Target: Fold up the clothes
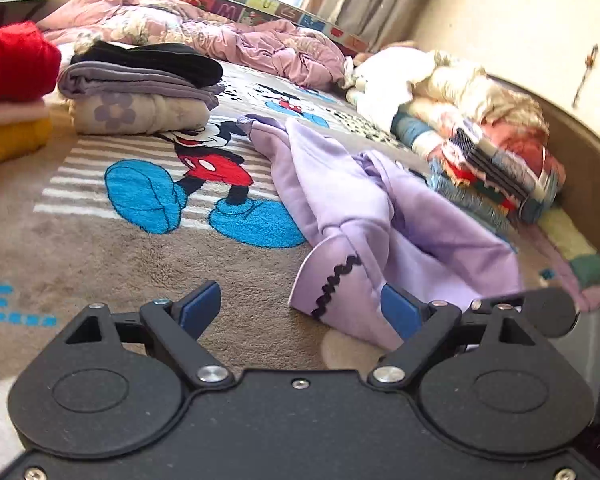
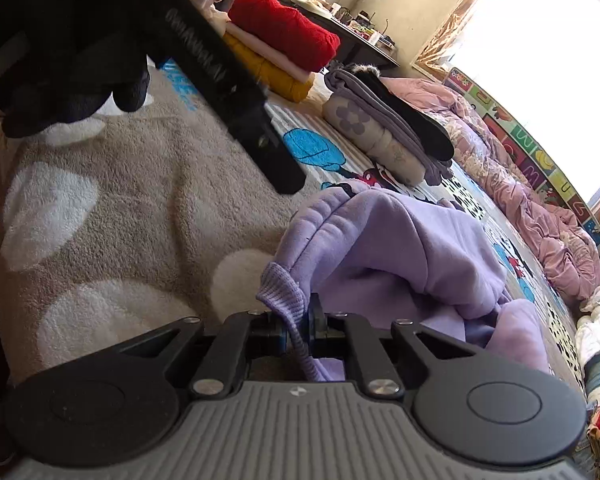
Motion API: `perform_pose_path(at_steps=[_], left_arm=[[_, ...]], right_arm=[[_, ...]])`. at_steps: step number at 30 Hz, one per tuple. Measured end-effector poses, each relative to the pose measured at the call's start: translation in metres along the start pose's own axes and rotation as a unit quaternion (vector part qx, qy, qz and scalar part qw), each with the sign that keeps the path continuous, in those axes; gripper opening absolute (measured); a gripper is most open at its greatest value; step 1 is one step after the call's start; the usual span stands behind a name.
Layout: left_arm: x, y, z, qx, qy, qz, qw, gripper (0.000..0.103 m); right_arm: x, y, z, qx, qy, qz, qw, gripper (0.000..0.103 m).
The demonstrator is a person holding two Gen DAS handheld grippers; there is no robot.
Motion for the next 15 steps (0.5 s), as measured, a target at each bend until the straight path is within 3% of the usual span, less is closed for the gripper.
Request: perform_pose_path(at_steps=[5,8,11,12,13,15], left_arm=[[0.006,0.004,-0.016,0.011,-0.002,-0.072,0.9973,0.088],[0.013,0.011,-0.016,0.006,-0.003,-0.114,0.9935,0.088],[0.024,0.018,-0.014,-0.001,-0.008,-0.137,0.9906,0.088],[0.027,0.021,-0.013,-0.003,-0.010,-0.145,0.9894,0.088],[0.030,0.024,-0.012,-0.005,-0.010,-0.155,0.9878,0.088],[0.035,0.030,-0.008,-0.011,-0.015,-0.177,0.9840,0.087]], right_arm=[[-0.019,0.005,-0.019,0.026,0.008,0.001,1.000,0.044],[-0.005,0.014,-0.055,0.057,0.019,0.090,0.994,0.044],[0.011,0.023,-0.092,0.089,0.030,0.186,0.978,0.045],[0.024,0.033,-0.104,0.096,0.044,0.250,0.962,0.045],[0.040,0.046,-0.116,0.102,0.061,0.324,0.938,0.045],[0.068,0.081,-0.132,0.104,0.102,0.459,0.876,0.046]])
Point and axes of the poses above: each gripper's, at about its wrist camera, not at the fingertips, and z roughly the way its jaws point, x to its right, y to its underside, the point moved 5 cm from there along z, roughly the way its jaws point, and after that the axes turned 11 degrees about x, right-handed, at the moved point
